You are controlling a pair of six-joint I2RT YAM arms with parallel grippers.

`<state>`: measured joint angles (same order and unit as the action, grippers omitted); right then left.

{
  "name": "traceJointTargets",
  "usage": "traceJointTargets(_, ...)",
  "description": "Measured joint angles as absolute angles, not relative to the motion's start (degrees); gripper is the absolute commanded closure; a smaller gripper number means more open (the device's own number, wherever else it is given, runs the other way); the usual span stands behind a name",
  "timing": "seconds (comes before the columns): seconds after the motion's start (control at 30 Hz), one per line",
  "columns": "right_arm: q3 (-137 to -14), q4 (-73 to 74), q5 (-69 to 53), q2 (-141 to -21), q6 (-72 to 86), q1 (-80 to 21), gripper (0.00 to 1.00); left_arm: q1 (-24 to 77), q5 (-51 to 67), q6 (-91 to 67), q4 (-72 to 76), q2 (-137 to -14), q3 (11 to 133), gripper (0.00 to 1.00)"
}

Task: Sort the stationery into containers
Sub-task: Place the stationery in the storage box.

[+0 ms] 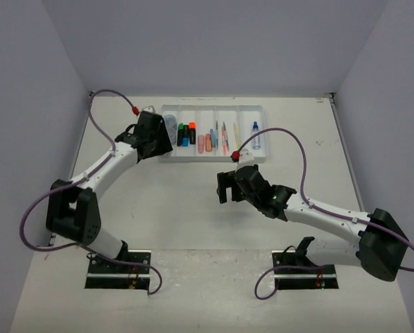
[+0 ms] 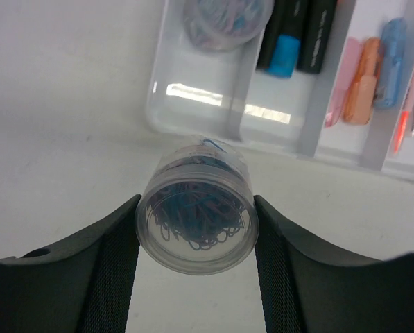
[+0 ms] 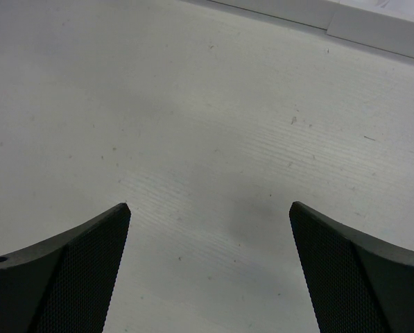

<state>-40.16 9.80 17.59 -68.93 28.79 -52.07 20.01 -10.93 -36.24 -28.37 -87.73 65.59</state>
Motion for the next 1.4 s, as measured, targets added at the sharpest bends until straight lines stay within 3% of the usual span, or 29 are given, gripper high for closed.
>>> traceJointTargets(0.27,-40.16,9.85,18.59,-68.93,28.43,-52.07,0.01,20.01,-10.81,-33.05,-28.91,-105.29,78.95,1.00)
traceJointTargets(1.13,-40.27,9.80,18.52,-69.52,28.27,-52.07,0.01,19.90,-16.84,-30.35,-35.79,-113.60,90.30,1.00)
traceJointTargets(1.4,-40.31,9.82,18.48,-70.19,28.21,-52.07,0.01,19.90,-17.33,-30.21,-35.79,-113.45,88.35,1.00)
